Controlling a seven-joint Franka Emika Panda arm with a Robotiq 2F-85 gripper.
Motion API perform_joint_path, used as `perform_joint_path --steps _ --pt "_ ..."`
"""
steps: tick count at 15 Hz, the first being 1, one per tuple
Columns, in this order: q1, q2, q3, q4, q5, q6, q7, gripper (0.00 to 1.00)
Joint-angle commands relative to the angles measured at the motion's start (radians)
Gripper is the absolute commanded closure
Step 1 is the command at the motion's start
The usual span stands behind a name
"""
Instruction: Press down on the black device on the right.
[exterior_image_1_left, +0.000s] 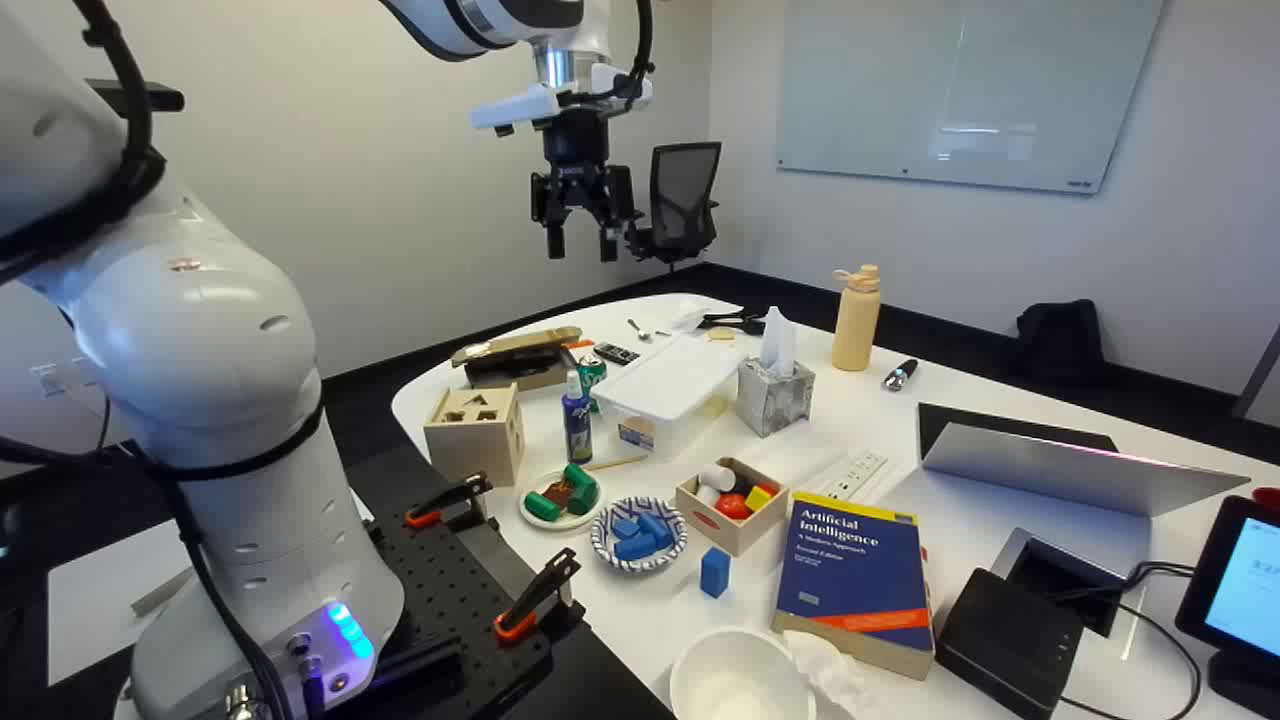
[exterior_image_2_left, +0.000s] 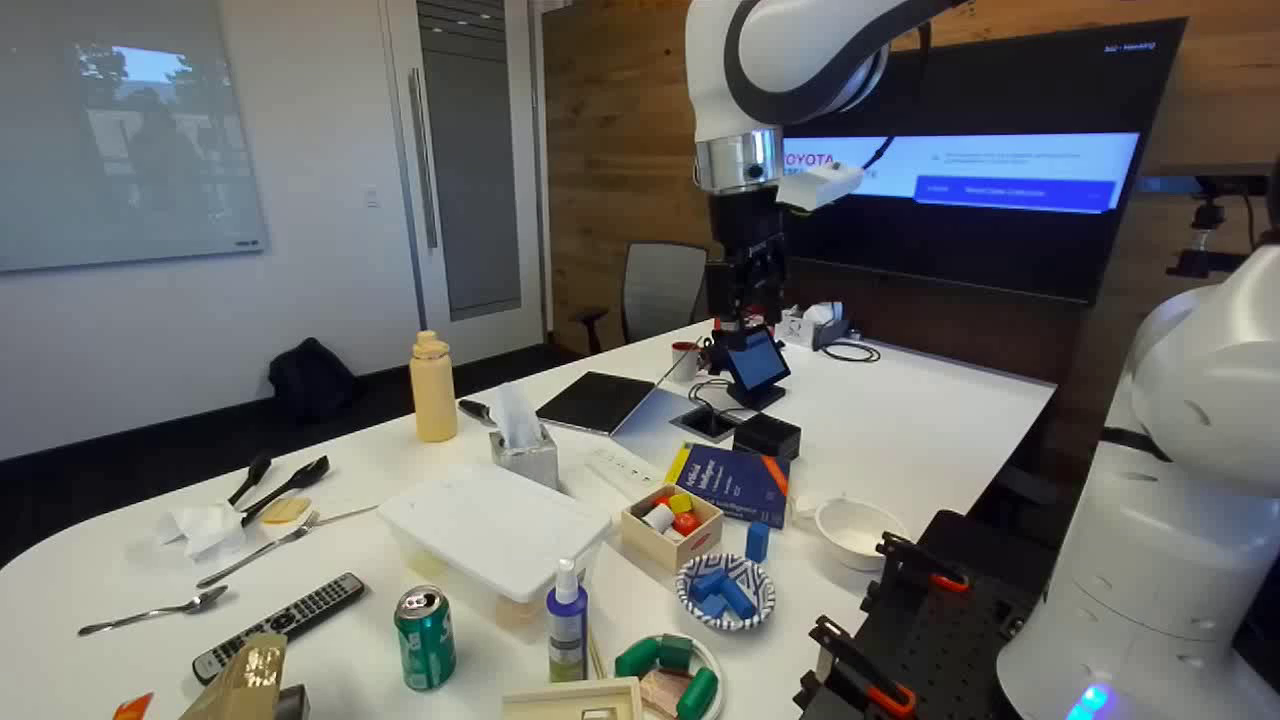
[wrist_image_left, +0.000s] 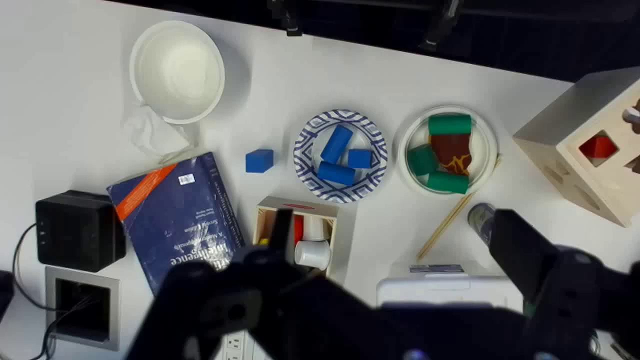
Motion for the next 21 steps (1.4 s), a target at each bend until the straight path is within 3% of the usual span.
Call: perform_joint_path --steps 1,9,15,21 --pt "0.017 0.001 -0.015 0.002 -0.006 -0.002 0.006 0.00" --pt "-0.003 0.044 -0.038 0.036 -0.018 0.008 -0.006 0.00" --pt "-0.097 0.176 -0.204 0.201 0.002 0.104 -0.039 0.00" --pt "-0.188 0.458 -0.345 0.485 0.121 0.277 -0.036 0.00"
